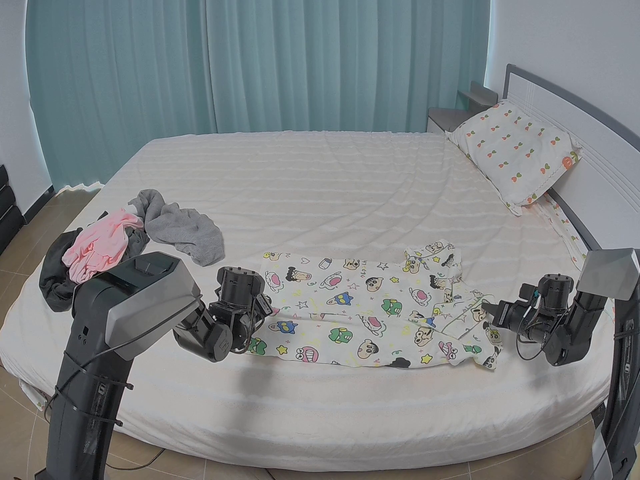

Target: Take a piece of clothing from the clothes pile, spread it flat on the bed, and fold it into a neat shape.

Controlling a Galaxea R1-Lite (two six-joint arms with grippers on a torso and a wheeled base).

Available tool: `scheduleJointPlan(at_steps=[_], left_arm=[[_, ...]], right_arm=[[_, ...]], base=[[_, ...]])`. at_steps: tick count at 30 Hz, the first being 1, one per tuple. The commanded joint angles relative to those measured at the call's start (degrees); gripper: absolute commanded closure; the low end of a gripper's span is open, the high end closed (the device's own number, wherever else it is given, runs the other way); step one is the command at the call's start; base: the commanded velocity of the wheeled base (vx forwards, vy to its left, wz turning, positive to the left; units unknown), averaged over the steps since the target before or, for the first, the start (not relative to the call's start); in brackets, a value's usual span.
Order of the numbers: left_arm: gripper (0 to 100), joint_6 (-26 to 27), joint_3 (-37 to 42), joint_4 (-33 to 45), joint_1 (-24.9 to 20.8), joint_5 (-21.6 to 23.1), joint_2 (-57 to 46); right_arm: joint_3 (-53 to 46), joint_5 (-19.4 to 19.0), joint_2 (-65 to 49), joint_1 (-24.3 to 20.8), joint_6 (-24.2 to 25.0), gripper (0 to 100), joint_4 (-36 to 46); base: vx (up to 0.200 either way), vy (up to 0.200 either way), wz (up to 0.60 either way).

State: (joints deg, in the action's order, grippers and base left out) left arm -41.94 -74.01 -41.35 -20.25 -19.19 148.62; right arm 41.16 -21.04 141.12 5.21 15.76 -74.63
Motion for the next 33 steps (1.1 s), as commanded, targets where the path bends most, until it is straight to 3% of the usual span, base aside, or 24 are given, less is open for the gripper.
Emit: scheduleJointPlan(at_steps=[1,7,10,13,18,20,23,33], left_arm=[[0,-0.2,0.4,-0.1,0.1,-0.1,-1.6],[0,-1.0,4.3,-0.1,0.7,-0.4,-6.7],[0,-5.9,11.3,0.1,0.7,0.1,-14.9],[0,-8.6,15.6,0.1,0.2,1.2,-18.4],[0,-16.0,25.0,-0.2,-1.5,6.4,-24.8],[0,-21.1,29.6,-0.3,-2.2,11.5,-28.1],[0,-24.7,35.0,-1.5,-3.0,16.0,-29.9],[0,-24.7,44.9,-20.0,-5.0,15.9,-25.7]], right_arm=[[-0.5,0.0,-0.4,0.2,1.0,0,-0.3],[-1.6,0.2,-3.7,0.5,6.8,0,-2.3],[-7.9,0.0,-10.2,-0.4,14.6,0,-3.7],[-11.3,0.1,-13.1,-2.7,19.0,0,-3.8],[-16.5,4.3,-16.2,-9.2,28.2,0,-3.4],[-17.0,7.5,-15.3,-13.2,32.8,0,-3.3],[-17.0,8.6,-12.8,-16.0,34.5,0,-3.5],[-17.2,8.6,-9.3,-14.9,33.8,0,-2.8]], base=[[0.0,0.0,0.0],[0.0,0.0,0.0],[0.0,0.0,0.0],[0.0,0.0,0.0],[0.0,0.0,0.0],[0.0,0.0,0.0],[0.0,0.0,0.0],[0.0,0.0,0.0]])
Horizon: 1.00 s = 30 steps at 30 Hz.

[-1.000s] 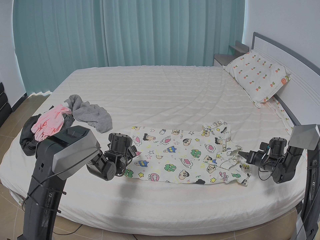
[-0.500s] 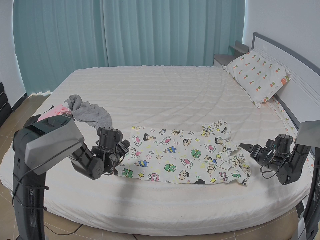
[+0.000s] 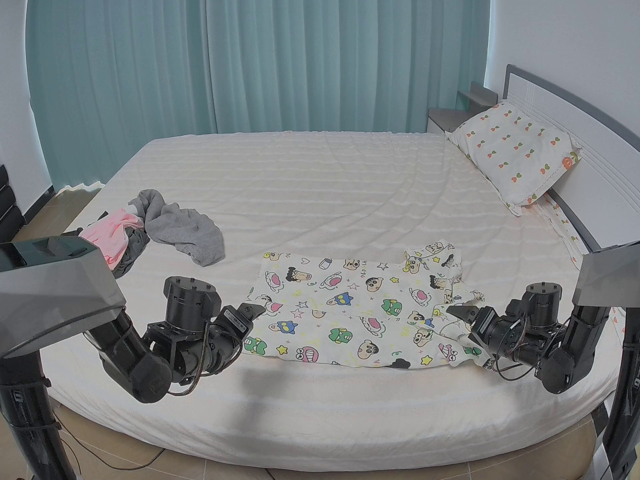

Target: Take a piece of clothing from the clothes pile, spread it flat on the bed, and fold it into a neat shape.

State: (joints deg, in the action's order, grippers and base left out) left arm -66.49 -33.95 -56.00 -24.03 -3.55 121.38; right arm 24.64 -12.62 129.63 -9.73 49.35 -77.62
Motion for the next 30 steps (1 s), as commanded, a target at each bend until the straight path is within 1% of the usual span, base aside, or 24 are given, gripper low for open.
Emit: scheduleJointPlan(at_steps=[1,7,10,13,16,18,20,21,24,25,27,28,29,30], left_arm=[[0,-0.1,5.2,-6.2,-1.3,0.2,1.8],[0,0.1,5.8,-6.7,-1.4,0.2,2.0],[0,0.1,5.9,-6.8,-1.4,0.2,2.5],[0,0.1,5.9,-6.8,-1.5,0.2,2.8],[0,0.1,6.0,-6.8,-1.4,0.1,2.9],[0,0.1,6.2,-6.8,-1.4,0.1,2.9],[0,0.1,6.2,-6.8,-1.4,0.1,2.9],[0,0.1,6.2,-6.8,-1.4,0.1,3.0],[0,0.1,6.2,-6.8,-1.4,0.1,3.0],[0,0.2,6.2,-6.8,-1.4,0.1,3.2],[0,0.5,6.2,-6.8,-1.5,0.1,3.2],[0,0.5,6.2,-6.8,-1.4,0.1,3.2],[0,0.7,6.2,-6.8,-1.4,0.1,3.3],[0,0.7,6.2,-6.8,-1.4,0.1,3.3]], right_arm=[[-0.6,0.1,2.3,-0.2,0.3,0,0.2],[-0.3,0.2,2.6,-2.0,0.2,0,0.3],[0.2,0.2,3.4,-3.8,0.1,0,0.8],[1.5,0.2,4.0,-3.9,0.1,0,1.8],[1.6,0.2,3.5,-3.2,0.0,0,5.5],[0.9,0.2,3.0,-2.4,-0.4,0,5.6],[-1.3,0.2,1.5,-1.4,-2.1,0,5.5],[-3.3,0.2,0.1,-0.6,-4.3,0,5.5],[-5.3,0.2,-1.0,1.4,-9.1,0,5.5],[-6.6,0.2,-1.1,3.2,-13.0,0,5.5],[-7.6,0.0,-0.8,5.8,-18.1,0,5.3],[-7.7,0.0,-0.8,6.2,-18.8,0,5.4],[-8.0,-0.4,-0.7,8.2,-21.8,0,5.3],[-8.3,-0.8,-0.9,9.1,-22.9,0,5.3]], base=[[0.0,0.0,0.0],[0.0,0.0,0.0],[0.0,0.0,0.0],[0.0,0.0,0.0],[0.0,0.0,0.0],[0.0,0.0,0.0],[0.0,0.0,0.0],[0.0,0.0,0.0],[0.0,0.0,0.0],[0.0,0.0,0.0],[0.0,0.0,0.0],[0.0,0.0,0.0],[0.0,0.0,0.0],[0.0,0.0,0.0]])
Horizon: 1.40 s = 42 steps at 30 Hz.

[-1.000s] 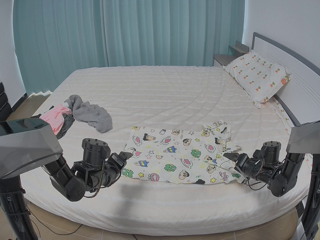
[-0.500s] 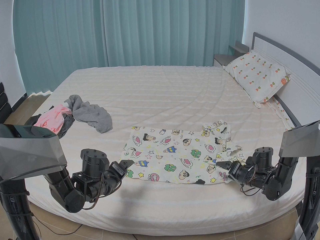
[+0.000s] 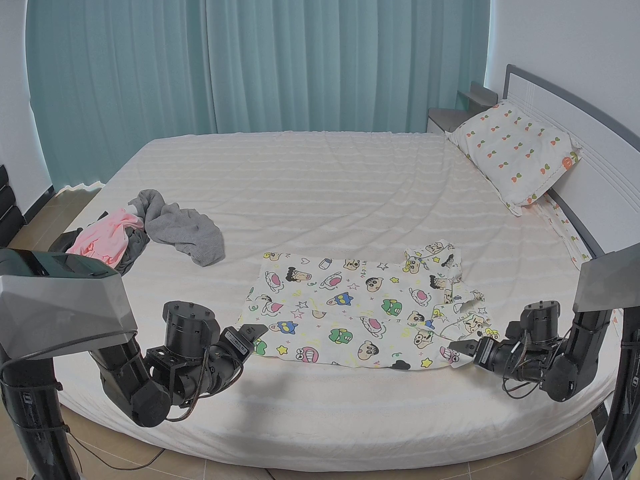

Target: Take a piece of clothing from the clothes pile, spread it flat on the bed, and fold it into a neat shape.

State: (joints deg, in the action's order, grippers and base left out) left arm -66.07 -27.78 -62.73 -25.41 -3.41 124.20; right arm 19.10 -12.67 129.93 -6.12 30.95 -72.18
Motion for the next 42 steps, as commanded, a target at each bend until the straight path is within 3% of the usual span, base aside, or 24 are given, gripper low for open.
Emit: scheduleJointPlan(at_steps=[1,10,13,21,39,40,42], left_arm=[[0,0.3,0.1,0.0,0.0,-0.1,0.5],[0,0.3,0.2,0.0,-0.1,-0.1,0.9],[0,0.4,0.1,0.0,-0.1,-0.4,1.0],[0,1.4,0.1,-0.1,-0.1,-0.9,1.7],[0,1.5,0.0,-0.1,-0.5,-1.2,2.1],[0,1.5,0.0,-0.1,-0.5,-1.2,2.1],[0,1.5,0.1,-0.1,-0.5,-1.2,2.1]], right_arm=[[-3.4,-1.6,-1.3,6.1,-5.4,0,-0.2],[-1.2,-3.6,4.0,10.0,-9.9,0,0.0],[-0.6,-9.1,5.0,10.6,-10.2,0,0.1],[3.0,-12.7,7.9,10.6,-9.9,0,0.7],[4.1,-13.3,8.1,11.0,-8.1,0,0.3],[4.1,-13.3,8.1,11.0,-8.1,100,0.3],[4.1,-13.3,8.1,11.0,-8.0,100,0.3]], base=[[0.0,0.0,0.0],[0.0,0.0,0.0],[0.0,0.0,0.0],[0.0,0.0,0.0],[0.0,0.0,0.0],[0.0,0.0,0.0],[0.0,0.0,0.0]])
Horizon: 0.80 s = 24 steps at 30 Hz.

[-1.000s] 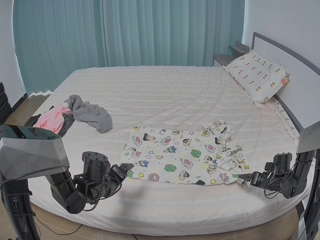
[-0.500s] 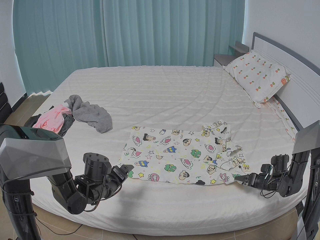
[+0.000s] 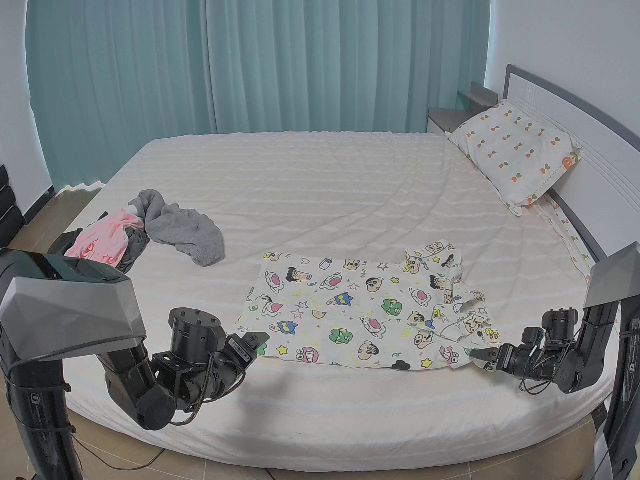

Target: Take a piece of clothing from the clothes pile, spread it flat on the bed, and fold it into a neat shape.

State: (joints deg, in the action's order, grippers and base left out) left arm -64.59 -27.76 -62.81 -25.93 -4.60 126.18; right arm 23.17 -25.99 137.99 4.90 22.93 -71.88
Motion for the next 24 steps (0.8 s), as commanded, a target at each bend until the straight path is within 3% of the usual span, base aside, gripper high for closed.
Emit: scheduleJointPlan(at_steps=[1,13,24], left_arm=[[0,0.0,0.1,0.0,0.0,-0.1,0.1],[0,0.0,0.2,0.0,-0.3,-0.1,0.1],[0,0.0,0.2,0.0,-0.3,-0.2,0.1]], right_arm=[[0.0,0.0,0.1,0.0,0.1,100,0.0],[-0.5,0.2,-0.9,2.3,1.7,100,-2.4],[-1.1,0.2,-2.4,6.3,0.2,100,-2.3]], base=[[0.0,0.0,0.0],[0.0,0.0,0.0],[0.0,0.0,0.0]])
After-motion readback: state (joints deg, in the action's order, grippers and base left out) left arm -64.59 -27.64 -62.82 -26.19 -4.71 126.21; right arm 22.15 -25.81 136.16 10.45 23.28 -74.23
